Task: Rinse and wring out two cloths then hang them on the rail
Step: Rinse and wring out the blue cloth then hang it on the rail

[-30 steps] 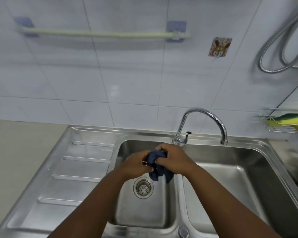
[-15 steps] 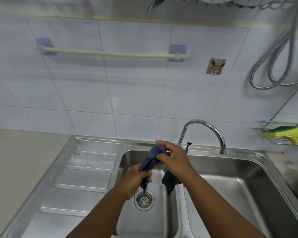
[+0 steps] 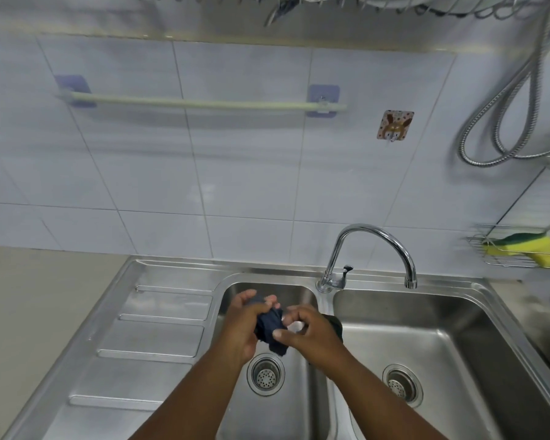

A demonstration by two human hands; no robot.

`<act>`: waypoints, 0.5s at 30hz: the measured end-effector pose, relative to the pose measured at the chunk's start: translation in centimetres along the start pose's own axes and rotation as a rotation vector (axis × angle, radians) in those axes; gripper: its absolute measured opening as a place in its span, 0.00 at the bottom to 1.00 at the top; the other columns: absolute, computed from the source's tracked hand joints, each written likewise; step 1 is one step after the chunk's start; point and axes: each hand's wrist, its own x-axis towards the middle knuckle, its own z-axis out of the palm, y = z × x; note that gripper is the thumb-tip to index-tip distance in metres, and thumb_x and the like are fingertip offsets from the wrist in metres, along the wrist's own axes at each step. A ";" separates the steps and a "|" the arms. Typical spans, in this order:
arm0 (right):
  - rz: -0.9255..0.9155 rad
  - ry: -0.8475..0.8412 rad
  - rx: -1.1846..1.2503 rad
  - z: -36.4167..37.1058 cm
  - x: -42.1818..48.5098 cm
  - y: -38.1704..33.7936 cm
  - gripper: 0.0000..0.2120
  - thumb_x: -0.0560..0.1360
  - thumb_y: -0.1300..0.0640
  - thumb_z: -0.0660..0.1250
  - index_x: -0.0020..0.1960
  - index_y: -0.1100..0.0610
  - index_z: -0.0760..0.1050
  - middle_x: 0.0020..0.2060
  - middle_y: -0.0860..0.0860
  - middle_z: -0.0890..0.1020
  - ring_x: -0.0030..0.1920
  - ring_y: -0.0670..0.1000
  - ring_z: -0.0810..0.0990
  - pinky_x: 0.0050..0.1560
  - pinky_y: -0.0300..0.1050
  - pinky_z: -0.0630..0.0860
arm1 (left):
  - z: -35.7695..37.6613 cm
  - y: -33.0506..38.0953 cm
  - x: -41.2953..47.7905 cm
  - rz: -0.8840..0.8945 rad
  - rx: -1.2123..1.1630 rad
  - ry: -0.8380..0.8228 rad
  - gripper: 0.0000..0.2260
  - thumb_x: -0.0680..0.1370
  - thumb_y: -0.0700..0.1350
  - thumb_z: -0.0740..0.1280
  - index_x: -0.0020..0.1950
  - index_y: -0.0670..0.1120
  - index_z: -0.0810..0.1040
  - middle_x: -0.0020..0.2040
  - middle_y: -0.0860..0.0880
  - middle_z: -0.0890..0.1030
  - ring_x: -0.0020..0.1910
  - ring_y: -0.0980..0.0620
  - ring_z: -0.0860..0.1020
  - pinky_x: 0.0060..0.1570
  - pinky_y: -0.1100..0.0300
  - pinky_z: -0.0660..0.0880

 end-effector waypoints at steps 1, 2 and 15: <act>0.056 -0.023 0.064 -0.1 0.1 -0.1 0.22 0.60 0.42 0.77 0.50 0.48 0.77 0.56 0.48 0.79 0.60 0.47 0.78 0.58 0.50 0.77 | 0.0 0.1 0.0 -0.013 0.009 -0.027 0.16 0.76 0.30 0.66 0.60 0.43 0.72 0.53 0.39 0.83 0.48 0.42 0.82 0.45 0.50 0.79; 0.105 -0.069 0.141 -0.1 0.2 -0.3 0.24 0.61 0.42 0.78 0.54 0.47 0.76 0.58 0.49 0.79 0.62 0.48 0.77 0.61 0.50 0.76 | 0.1 0.2 0.0 -0.028 0.017 -0.074 0.17 0.76 0.29 0.64 0.61 0.43 0.73 0.53 0.39 0.83 0.49 0.41 0.82 0.45 0.51 0.79; 0.522 -0.496 0.395 -1.5 0.4 -0.5 0.11 0.68 0.58 0.70 0.49 0.61 0.76 0.29 0.53 0.76 0.22 0.45 0.64 0.23 0.36 0.60 | -1.9 0.4 0.2 0.374 0.864 -0.436 0.31 0.66 0.34 0.65 0.66 0.55 0.70 0.67 0.56 0.73 0.69 0.55 0.70 0.60 0.66 0.72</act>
